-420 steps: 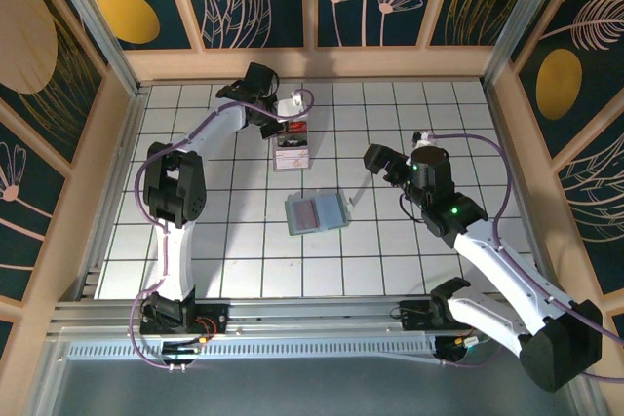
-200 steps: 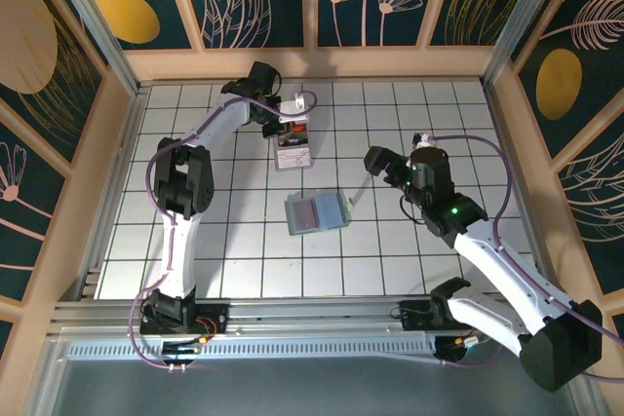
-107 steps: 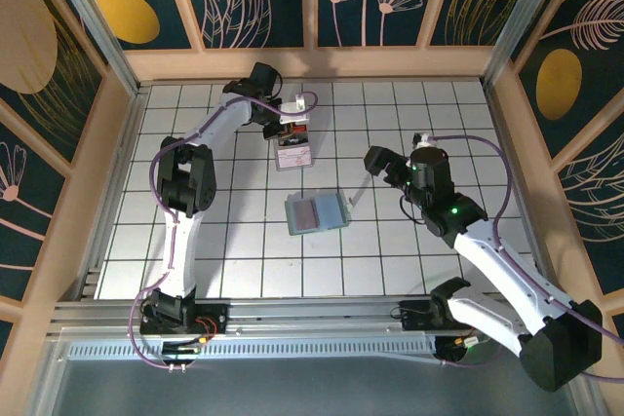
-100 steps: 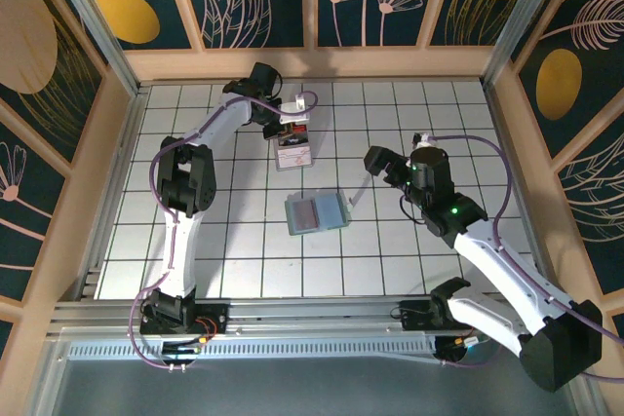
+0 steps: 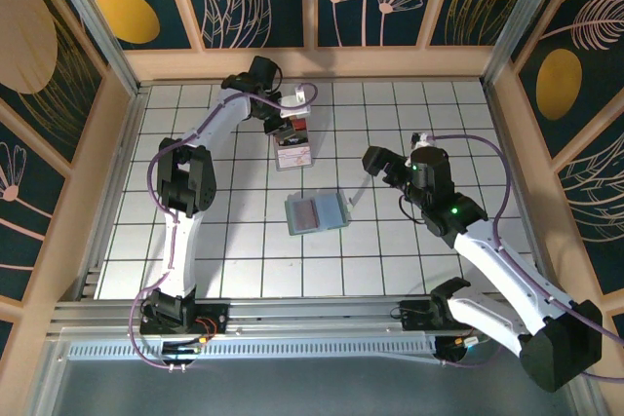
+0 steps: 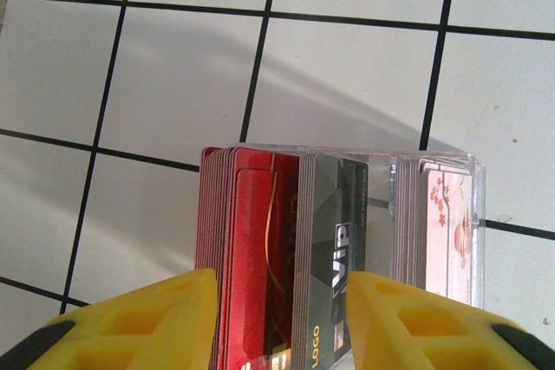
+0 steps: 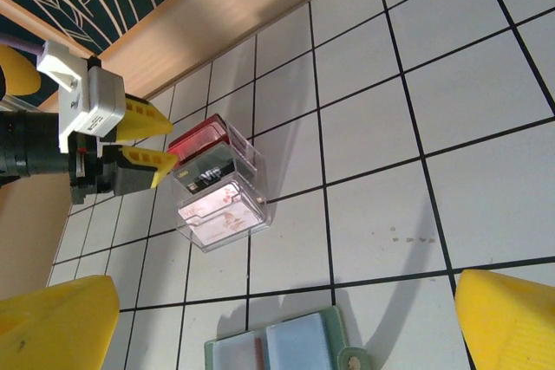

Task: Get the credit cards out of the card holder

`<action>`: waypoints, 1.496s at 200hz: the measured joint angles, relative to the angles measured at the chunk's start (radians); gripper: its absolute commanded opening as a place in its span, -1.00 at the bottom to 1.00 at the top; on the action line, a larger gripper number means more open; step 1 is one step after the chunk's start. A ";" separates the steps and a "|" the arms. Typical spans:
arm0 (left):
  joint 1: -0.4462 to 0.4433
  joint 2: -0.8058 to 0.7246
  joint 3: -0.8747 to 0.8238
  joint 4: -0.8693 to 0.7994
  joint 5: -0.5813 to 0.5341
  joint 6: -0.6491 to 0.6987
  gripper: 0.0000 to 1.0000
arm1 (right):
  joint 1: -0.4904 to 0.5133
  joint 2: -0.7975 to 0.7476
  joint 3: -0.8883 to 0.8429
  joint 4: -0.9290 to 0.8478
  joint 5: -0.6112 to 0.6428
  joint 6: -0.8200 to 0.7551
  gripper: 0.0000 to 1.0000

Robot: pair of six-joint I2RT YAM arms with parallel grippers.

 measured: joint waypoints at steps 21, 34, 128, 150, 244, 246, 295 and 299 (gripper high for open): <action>0.000 -0.002 0.013 -0.014 0.003 -0.010 -0.14 | 0.000 0.003 0.000 0.000 -0.008 -0.003 0.99; 0.000 -0.011 0.018 -0.024 0.003 -0.022 -0.12 | 0.001 0.007 0.000 0.001 -0.011 -0.003 0.98; 0.000 -0.339 -0.157 0.094 0.018 -0.268 0.98 | 0.122 0.106 0.000 -0.005 0.037 -0.019 0.93; -0.002 -0.533 -0.427 0.278 -0.007 -0.396 0.97 | 0.150 0.130 0.000 -0.005 0.045 -0.031 0.80; -0.005 -1.098 -1.166 0.857 -0.173 -1.089 0.98 | 0.327 0.239 0.058 -0.033 0.095 -0.063 0.57; -0.005 -1.103 -1.175 0.862 -0.177 -1.100 0.98 | 0.334 0.244 0.060 -0.034 0.098 -0.064 0.56; -0.005 -1.274 -1.415 0.895 -0.300 -1.352 0.97 | 0.460 0.366 0.106 -0.051 0.125 -0.063 0.52; -0.005 -1.291 -1.430 0.896 -0.310 -1.369 0.98 | 0.467 0.377 0.110 -0.053 0.125 -0.063 0.52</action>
